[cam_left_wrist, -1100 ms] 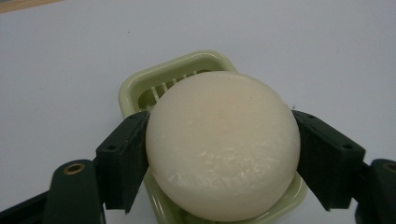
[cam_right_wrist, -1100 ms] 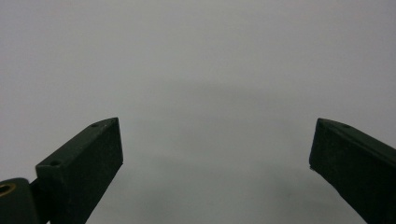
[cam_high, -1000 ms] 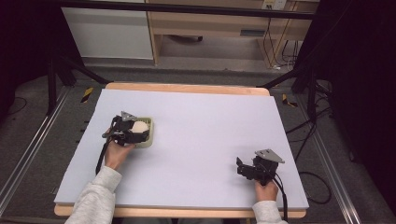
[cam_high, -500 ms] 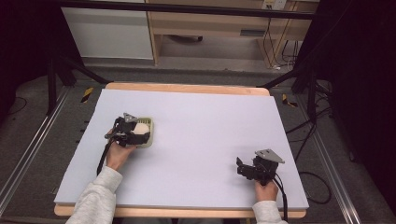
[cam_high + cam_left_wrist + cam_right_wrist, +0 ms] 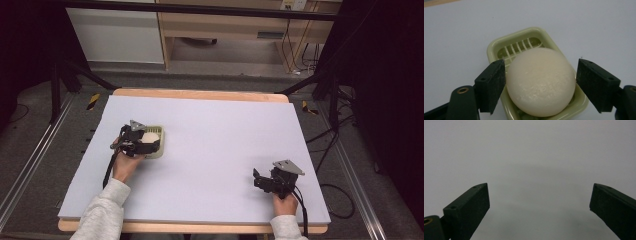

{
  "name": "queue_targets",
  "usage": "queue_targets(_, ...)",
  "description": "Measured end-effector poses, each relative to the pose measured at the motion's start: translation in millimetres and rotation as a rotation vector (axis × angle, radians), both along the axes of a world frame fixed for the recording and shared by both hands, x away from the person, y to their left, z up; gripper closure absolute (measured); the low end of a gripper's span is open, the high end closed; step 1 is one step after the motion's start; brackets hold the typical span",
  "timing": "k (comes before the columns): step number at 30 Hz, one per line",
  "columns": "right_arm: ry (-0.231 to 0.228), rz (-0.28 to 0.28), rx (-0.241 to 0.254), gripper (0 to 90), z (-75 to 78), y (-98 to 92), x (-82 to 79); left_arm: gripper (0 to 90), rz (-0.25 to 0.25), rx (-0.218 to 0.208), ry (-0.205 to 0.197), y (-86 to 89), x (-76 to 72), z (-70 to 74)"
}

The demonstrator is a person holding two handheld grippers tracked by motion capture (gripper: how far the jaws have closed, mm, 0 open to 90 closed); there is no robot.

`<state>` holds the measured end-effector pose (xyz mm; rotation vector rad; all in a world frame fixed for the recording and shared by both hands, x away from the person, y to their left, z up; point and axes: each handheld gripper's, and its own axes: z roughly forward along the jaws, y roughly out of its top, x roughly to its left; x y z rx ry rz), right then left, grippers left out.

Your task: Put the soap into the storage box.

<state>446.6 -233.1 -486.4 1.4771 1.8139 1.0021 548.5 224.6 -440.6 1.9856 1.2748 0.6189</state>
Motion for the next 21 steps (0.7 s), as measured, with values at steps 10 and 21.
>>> queue_targets(10,-0.004,-0.004,-0.005,3.2,0.1,0.2,-0.5,20.0,-0.009,-0.004,-0.03,-0.4,-12.5,12.7)
queue_targets(21,-0.006,-0.003,-0.01,3.2,0.0,1.1,-0.8,18.7,-0.013,-0.009,-0.078,4.7,-37.2,14.8)
